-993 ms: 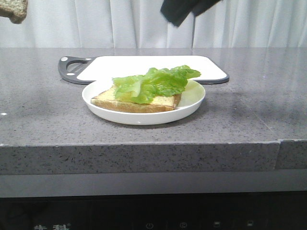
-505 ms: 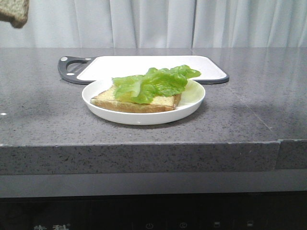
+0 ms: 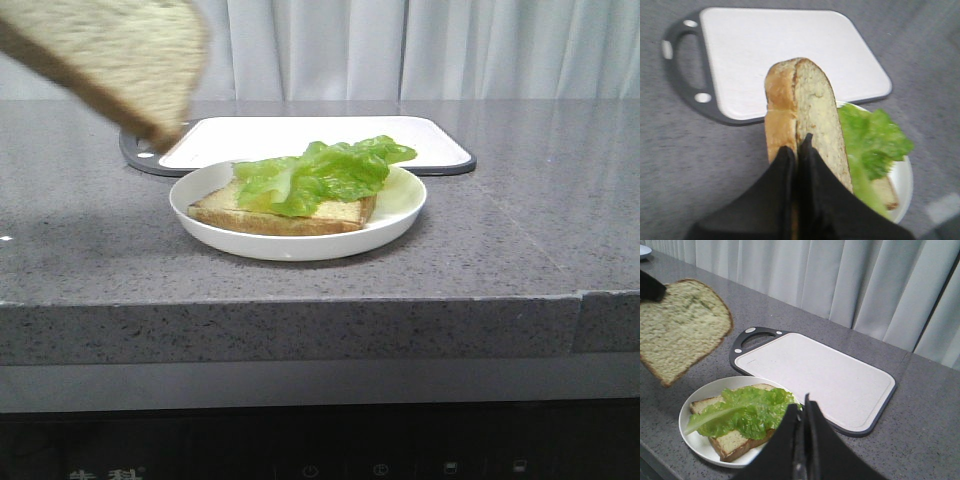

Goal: Left arm grabs bread, right arm adds lettuce
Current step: 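Swing the held bread slice over the lettuce with the left gripper, then lower the bread slice onto the lettuce and open the left gripper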

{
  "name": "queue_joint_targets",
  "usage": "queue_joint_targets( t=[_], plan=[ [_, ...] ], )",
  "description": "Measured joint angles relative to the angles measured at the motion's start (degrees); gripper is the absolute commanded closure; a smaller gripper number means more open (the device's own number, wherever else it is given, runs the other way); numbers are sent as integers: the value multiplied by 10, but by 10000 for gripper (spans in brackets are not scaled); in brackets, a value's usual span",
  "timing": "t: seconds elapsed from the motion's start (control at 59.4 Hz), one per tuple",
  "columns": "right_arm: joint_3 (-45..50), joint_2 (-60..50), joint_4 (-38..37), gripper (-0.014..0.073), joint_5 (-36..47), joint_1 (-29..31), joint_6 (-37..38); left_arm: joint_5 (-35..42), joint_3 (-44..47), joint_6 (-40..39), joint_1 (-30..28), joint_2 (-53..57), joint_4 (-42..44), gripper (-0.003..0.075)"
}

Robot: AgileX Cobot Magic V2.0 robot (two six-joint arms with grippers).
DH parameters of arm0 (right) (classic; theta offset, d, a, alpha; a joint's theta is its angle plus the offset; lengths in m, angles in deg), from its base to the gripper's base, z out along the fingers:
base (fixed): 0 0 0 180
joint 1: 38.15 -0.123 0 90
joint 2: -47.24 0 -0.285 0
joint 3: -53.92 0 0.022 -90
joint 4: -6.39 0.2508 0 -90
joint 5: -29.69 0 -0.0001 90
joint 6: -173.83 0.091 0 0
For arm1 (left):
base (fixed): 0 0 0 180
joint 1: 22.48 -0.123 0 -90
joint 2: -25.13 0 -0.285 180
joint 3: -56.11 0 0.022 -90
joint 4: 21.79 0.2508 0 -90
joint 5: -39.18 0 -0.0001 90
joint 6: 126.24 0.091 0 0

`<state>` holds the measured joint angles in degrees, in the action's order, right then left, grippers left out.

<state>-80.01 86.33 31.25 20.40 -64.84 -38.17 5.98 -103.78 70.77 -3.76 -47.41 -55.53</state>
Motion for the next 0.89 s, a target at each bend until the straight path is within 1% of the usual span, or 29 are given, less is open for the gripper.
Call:
queue_joint_targets(
  t=[0.101,0.152,0.236,0.354,0.421,0.64,0.892],
  plan=[
    [23,-34,3,646,0,0,0,-71,-52,112,-4,-63,-159,741],
    [28,-43,4,646,-1,0,0,-104,-77,145,-4,-100,-225,741],
    [30,-48,3,646,-2,0,0,-151,-111,170,-5,-154,-275,741],
    [30,-49,6,646,-2,0,0,-205,-146,179,-5,-228,-298,741],
    [30,-49,7,646,-2,0,0,-223,-164,181,-5,-269,-302,741],
    [30,-49,7,646,-2,0,0,-223,-181,188,-5,-343,-306,740],
    [30,-49,7,646,-3,0,0,-216,-183,193,-11,-354,-307,730]
  ],
)
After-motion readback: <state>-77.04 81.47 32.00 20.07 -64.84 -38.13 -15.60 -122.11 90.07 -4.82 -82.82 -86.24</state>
